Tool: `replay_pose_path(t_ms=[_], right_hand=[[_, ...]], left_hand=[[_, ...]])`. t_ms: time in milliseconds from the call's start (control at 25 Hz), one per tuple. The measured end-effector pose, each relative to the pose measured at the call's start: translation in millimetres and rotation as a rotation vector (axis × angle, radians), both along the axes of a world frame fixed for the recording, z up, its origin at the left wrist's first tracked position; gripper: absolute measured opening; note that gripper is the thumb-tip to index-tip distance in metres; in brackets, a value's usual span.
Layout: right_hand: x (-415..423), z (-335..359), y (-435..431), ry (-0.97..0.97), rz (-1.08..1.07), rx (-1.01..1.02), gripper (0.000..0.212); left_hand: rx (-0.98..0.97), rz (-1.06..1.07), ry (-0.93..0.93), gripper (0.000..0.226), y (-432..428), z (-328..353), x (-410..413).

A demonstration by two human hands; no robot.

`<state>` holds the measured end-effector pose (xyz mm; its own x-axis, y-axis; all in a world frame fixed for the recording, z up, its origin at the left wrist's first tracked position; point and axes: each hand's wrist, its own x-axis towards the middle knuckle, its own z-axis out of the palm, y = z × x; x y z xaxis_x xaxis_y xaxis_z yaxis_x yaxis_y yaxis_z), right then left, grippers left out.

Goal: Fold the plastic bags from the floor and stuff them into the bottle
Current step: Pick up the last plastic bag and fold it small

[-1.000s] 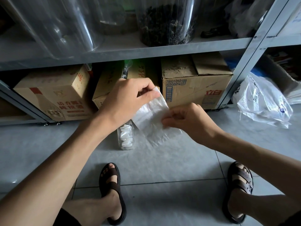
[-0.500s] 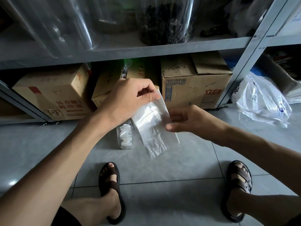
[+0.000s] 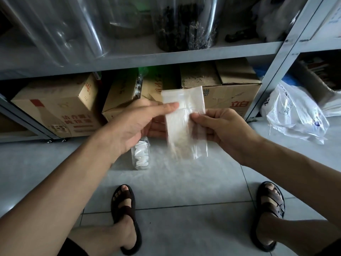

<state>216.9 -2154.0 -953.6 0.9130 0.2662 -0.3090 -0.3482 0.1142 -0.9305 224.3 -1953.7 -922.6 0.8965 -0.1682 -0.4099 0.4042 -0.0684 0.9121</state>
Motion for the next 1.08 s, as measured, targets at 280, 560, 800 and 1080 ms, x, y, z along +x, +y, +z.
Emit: replay_pose_path(t_ms=[280,560,800,1080], right_hand=[[1,6,-6,-0.024,-0.010,-0.068,0.019],[4,10,-15,-0.063,0.048,-0.169,0.010],[5,10,-15,-0.076,0.025,-0.145,0.006],[7,11,-17,-0.082,0.030,-0.059,0.013]], left_hand=[[0.113,0.014,-0.030,0.009,-7,-6,-3],[0.144,0.081,-0.103,0.009,-2,-8,-2],[0.083,0.111,-0.061,0.009,-3,-5,-2],[0.003,0.074,-0.048,0.029,-2,-1,-4]])
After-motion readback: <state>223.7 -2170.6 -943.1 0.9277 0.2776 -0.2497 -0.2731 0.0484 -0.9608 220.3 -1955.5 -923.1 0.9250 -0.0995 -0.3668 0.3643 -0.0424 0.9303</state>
